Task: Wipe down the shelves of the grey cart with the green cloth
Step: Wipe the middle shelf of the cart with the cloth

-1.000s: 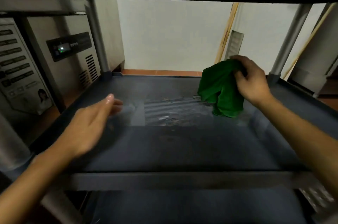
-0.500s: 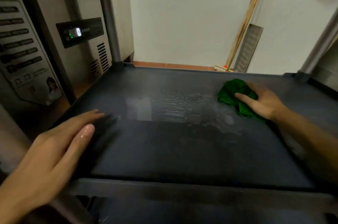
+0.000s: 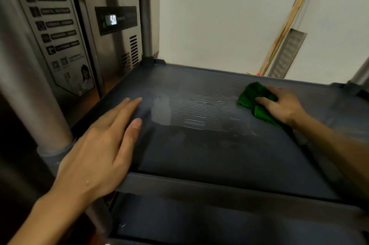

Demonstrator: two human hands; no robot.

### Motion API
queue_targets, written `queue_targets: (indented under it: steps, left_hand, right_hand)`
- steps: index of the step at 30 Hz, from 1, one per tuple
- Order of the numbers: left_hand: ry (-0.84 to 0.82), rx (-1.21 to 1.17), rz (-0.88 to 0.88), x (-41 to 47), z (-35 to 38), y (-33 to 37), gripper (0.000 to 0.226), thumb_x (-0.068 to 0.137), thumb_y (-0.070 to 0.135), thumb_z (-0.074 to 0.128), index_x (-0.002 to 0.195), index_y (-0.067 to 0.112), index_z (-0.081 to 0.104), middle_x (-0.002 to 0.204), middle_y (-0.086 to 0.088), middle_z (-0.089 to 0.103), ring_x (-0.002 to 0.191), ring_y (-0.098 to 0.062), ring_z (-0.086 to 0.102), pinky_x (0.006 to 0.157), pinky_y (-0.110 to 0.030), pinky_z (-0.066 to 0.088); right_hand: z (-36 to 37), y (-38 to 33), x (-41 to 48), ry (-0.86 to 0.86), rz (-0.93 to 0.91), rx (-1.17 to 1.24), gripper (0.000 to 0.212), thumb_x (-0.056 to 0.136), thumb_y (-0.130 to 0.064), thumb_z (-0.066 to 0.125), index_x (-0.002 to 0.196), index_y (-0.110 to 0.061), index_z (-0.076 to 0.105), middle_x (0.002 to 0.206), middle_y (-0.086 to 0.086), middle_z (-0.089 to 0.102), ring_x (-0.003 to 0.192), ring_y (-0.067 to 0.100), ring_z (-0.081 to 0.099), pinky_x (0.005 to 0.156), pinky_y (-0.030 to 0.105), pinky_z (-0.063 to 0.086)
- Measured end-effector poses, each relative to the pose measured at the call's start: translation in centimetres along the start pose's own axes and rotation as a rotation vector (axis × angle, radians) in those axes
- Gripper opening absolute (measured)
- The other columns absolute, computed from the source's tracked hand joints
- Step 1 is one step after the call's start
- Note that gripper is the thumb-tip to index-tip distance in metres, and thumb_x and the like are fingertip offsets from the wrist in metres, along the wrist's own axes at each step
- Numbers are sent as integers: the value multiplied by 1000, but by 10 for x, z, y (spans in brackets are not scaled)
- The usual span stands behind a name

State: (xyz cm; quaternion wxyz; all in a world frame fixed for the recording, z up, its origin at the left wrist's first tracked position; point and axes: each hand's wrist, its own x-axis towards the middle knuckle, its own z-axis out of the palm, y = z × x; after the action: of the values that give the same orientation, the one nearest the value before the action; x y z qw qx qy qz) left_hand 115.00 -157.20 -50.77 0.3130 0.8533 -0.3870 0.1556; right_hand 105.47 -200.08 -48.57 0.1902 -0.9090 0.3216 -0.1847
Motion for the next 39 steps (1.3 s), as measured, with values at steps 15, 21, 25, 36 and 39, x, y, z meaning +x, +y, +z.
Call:
queue_targets:
  steps: [15,21,25,36,39]
  left_hand:
    - [-38,66,-47,2,-1,-1,69,98,64,15,156,33,33,164,2,32,152,-12,27,123,-29,19]
    - [-40,68,-74,3,-2,2,65,100,55,23,155,25,38,161,-7,39,151,-15,30,122,-22,16]
    - [-67,62,-100,2,-4,5,64,104,56,20,154,22,41,159,-7,42,151,-16,30,124,-27,18]
    - [-100,63,-89,3,-2,-5,72,98,63,17,154,23,40,157,-6,44,149,-19,34,121,-27,17]
    - [-98,64,-77,2,-2,-7,67,97,65,17,152,33,38,155,-7,46,147,-22,37,119,-28,19]
  right_hand:
    - [58,-134,-51,-232,-328,152,51,90,-35,63,140,-35,52,143,5,47,130,29,47,110,36,38]
    - [48,-151,-96,-346,-479,283,46,84,-22,73,128,-30,64,133,3,57,125,21,52,111,33,37]
    - [32,-147,-130,-457,-598,336,45,82,-13,74,125,-26,68,127,2,60,119,18,55,106,30,40]
    - [-50,2,-146,-362,-554,261,41,78,-3,80,113,-23,70,118,-3,65,113,13,61,102,32,45]
    - [-69,39,-150,-292,-477,265,42,79,3,77,112,-21,68,118,-2,64,114,17,61,103,31,44]
